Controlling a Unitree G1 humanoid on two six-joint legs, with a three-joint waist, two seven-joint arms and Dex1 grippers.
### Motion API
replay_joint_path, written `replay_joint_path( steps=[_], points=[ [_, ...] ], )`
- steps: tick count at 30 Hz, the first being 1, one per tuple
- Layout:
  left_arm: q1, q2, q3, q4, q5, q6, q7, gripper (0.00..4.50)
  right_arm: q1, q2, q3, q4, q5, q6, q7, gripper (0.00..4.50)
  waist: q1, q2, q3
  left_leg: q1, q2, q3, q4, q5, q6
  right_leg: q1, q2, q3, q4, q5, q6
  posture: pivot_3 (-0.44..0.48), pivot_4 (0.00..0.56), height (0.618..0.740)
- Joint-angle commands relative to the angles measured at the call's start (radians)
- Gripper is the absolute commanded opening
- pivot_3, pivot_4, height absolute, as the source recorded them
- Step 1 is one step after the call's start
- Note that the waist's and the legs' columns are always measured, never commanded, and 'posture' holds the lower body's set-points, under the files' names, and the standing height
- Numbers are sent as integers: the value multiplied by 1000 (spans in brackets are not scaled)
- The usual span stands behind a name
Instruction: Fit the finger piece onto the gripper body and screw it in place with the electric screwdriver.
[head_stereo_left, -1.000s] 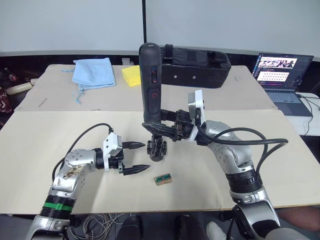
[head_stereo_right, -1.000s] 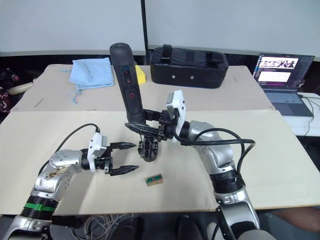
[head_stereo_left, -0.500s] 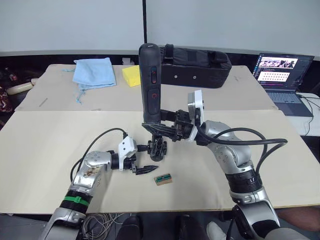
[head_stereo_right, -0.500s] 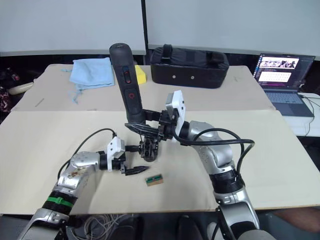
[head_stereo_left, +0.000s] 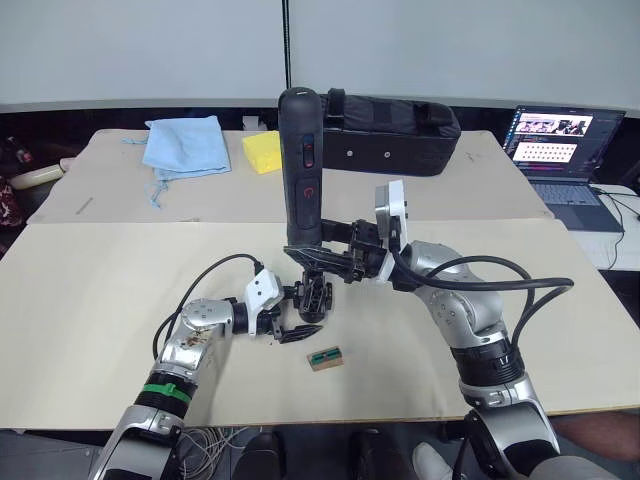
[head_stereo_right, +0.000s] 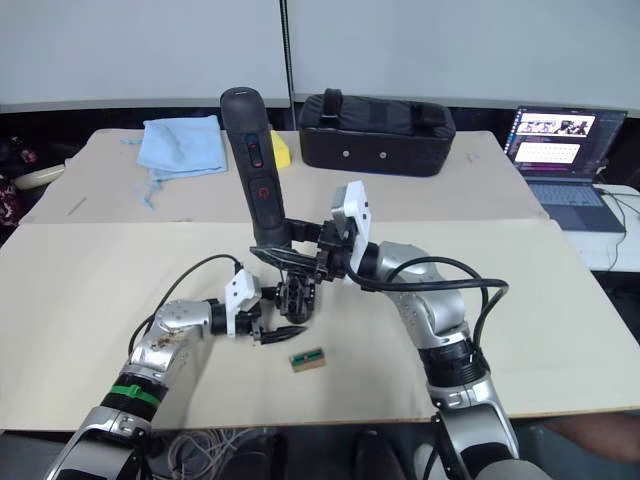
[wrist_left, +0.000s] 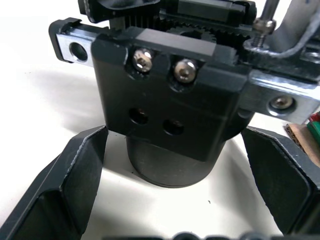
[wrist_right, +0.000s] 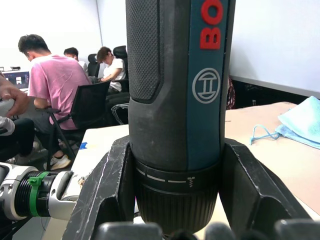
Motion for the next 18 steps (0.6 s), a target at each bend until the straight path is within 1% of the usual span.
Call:
replay_joint_path(
  steps=[1, 12, 15, 17, 18],
  points=[
    [-16, -18, 1, 2, -13, 4, -4, 4500, -6, -5, -17, -45, 2, -28, 1, 1899, 1, 0, 0, 0, 0, 0, 0, 0, 0, 0, 0, 0, 0, 0, 0, 0, 150, 740],
    [-40, -46, 10, 23, -17, 25, -13, 4500, 4, -17, -16, -55, -4, -25, 0, 1899, 3, 0, 0, 0, 0, 0, 0, 0, 0, 0, 0, 0, 0, 0, 0, 0, 150, 740],
    [-41, -42, 2, 31, -3, 11, -18, 3656, 7, -16, -14, -56, -6, -25, -2, 1899, 3, 0, 0, 0, 0, 0, 0, 0, 0, 0, 0, 0, 0, 0, 0, 0, 150, 740],
    [-39, -37, -5, 37, 9, 1, -23, 2635, 9, -15, -13, -56, -7, -25, -4, 1899, 3, 0, 0, 0, 0, 0, 0, 0, 0, 0, 0, 0, 0, 0, 0, 0, 150, 740],
    [-38, -36, -7, 39, 15, -4, -20, 2322, 9, -16, -13, -56, -8, -25, -5, 1899, 3, 0, 0, 0, 0, 0, 0, 0, 0, 1, 0, 0, 0, 0, 0, 0, 150, 740]
  ],
)
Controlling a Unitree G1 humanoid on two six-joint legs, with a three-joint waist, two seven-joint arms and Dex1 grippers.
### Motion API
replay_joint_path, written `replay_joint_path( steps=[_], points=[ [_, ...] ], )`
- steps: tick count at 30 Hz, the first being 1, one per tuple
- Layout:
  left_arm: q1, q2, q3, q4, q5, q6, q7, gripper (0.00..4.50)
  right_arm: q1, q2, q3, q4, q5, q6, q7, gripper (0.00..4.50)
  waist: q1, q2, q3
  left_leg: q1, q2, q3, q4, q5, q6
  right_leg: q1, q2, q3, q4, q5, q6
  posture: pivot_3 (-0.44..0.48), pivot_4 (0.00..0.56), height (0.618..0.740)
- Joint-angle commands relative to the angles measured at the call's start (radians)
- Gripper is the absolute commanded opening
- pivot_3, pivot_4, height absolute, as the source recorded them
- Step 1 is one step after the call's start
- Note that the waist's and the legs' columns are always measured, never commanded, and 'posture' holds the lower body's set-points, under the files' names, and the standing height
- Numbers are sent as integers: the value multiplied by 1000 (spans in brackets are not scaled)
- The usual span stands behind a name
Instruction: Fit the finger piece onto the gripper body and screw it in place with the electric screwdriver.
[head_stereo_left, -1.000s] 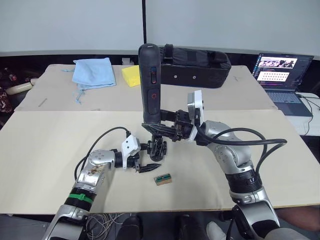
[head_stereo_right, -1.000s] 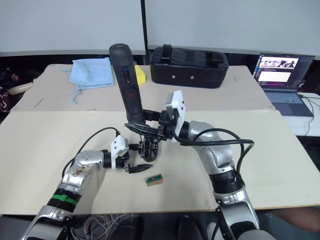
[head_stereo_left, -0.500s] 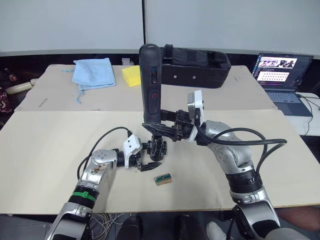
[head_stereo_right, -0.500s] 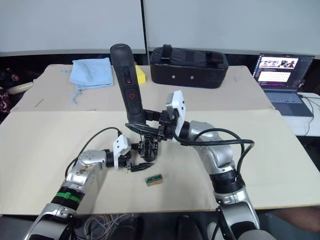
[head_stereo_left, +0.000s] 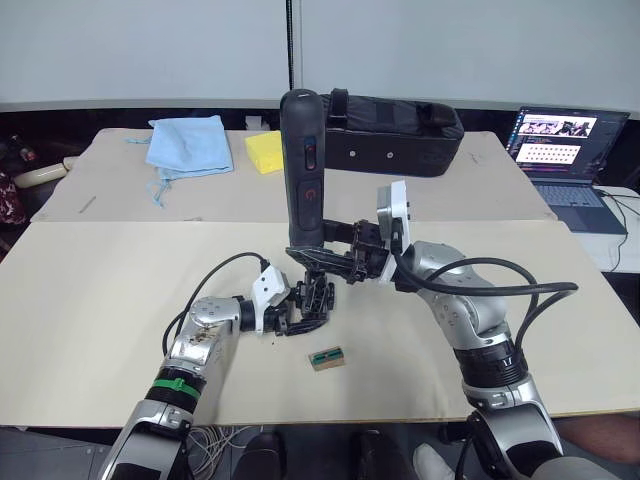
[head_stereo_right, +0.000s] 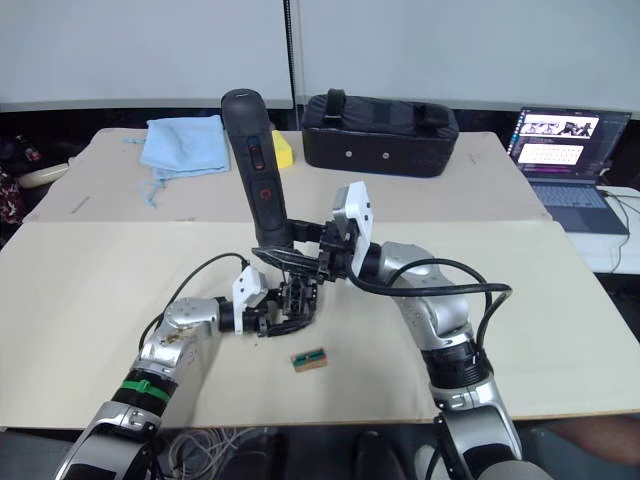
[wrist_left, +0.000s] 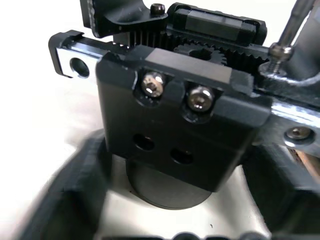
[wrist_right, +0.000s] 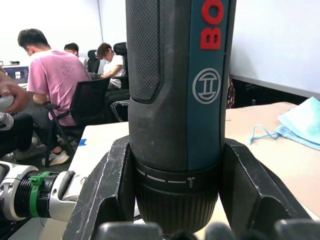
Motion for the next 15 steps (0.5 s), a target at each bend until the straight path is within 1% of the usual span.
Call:
replay_joint_path(
  steps=[1, 15],
  points=[
    [-6, 5, -13, 5, 17, -26, -3, 2334, 2, -4, -11, -33, -1, -20, -3, 1899, 0, 0, 0, 0, 0, 0, 0, 0, 0, 0, 0, 0, 0, 0, 0, 0, 150, 740],
    [-1, -16, -27, 7, 34, -42, -3, 2334, 42, -14, 12, -15, -40, -7, -23, 1899, 6, 0, -1, 1, 0, 0, 0, 0, 0, 1, 0, 0, 0, 0, 0, 0, 150, 740]
  ],
)
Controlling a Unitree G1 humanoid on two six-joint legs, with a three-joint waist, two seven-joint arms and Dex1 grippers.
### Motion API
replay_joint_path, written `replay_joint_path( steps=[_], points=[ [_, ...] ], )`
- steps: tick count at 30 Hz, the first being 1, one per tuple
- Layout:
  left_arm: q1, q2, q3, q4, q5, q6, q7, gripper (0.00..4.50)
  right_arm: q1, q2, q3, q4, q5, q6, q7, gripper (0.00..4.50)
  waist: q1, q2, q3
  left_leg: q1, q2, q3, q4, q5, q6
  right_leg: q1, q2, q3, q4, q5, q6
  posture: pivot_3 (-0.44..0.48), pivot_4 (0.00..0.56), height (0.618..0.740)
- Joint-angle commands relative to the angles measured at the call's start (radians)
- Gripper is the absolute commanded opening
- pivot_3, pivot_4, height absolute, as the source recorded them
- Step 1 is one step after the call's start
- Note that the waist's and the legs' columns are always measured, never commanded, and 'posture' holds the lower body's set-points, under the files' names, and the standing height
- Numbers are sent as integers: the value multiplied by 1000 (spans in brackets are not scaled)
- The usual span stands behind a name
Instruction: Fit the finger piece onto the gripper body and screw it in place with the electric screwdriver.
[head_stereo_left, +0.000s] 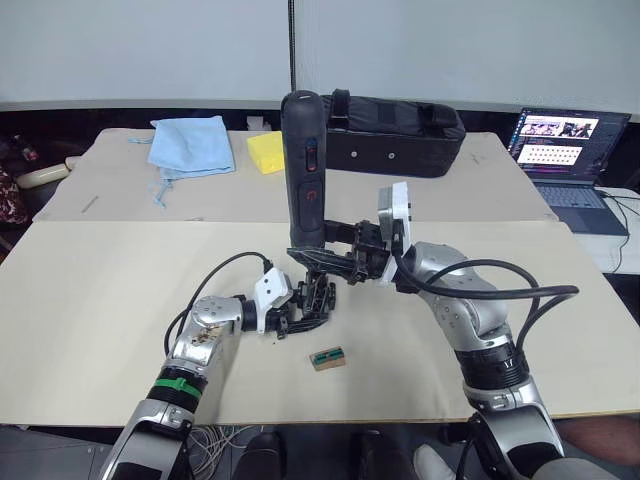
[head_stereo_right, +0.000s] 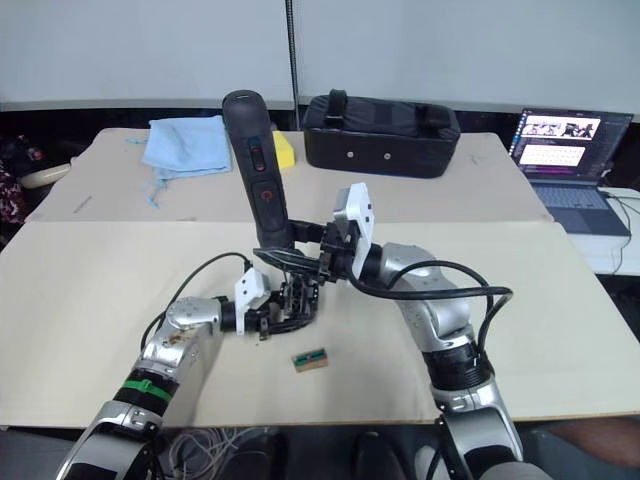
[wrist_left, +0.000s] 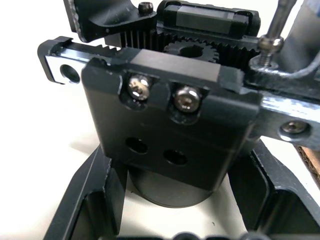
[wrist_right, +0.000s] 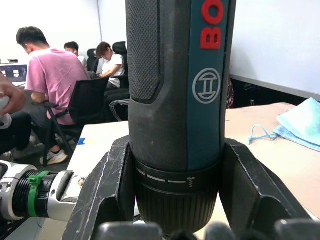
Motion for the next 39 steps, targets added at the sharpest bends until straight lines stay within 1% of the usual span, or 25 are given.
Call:
replay_joint_path(
  steps=[1, 9, 14, 24, 33, 39],
  points=[
    [-2, -10, -17, 4, -1, 0, -8, 2334, 29, -9, 14, 3, -26, -7, -9, 1899, 1, 0, -1, 0, 0, 0, 0, 0, 0, 0, 0, 0, 0, 0, 0, 0, 150, 740],
    [-11, -9, -16, 17, 0, -1, -11, 2334, 65, -16, 46, 18, -38, 4, -9, 1899, 0, 0, -4, 2, 0, 0, 0, 0, 0, 1, 0, 0, 0, -1, -1, 0, 150, 740],
    [-14, -8, -16, 26, -1, -1, -14, 2334, 68, -6, 59, 7, -31, 13, -16, 1899, 0, 0, -5, 4, 0, 0, 0, 0, 0, 3, 0, 0, 0, -4, -6, 0, 150, 740],
    [-15, -7, -19, 39, 0, -9, -20, 2334, 69, -5, 75, 24, -46, -3, -18, 1899, 0, 0, -5, 7, 0, 0, 0, 0, 0, 6, 0, 0, 0, -5, -7, 0, 150, 740],
    [-19, -12, -20, 54, 2, -22, -18, 2334, 49, -11, 59, 23, -17, -10, 9, 1899, 0, 0, -5, 7, 0, 0, 0, 0, 0, 6, 0, 0, 0, -5, -7, 0, 150, 740],
    [-21, -17, -18, 63, 7, -30, -9, 2334, -17, -11, 5, -5, 19, -19, 18, 1899, 2, 0, -5, 6, 0, 0, 0, 0, 0, 5, -1, 0, 0, -5, -7, 0, 150, 740]
  ],
)
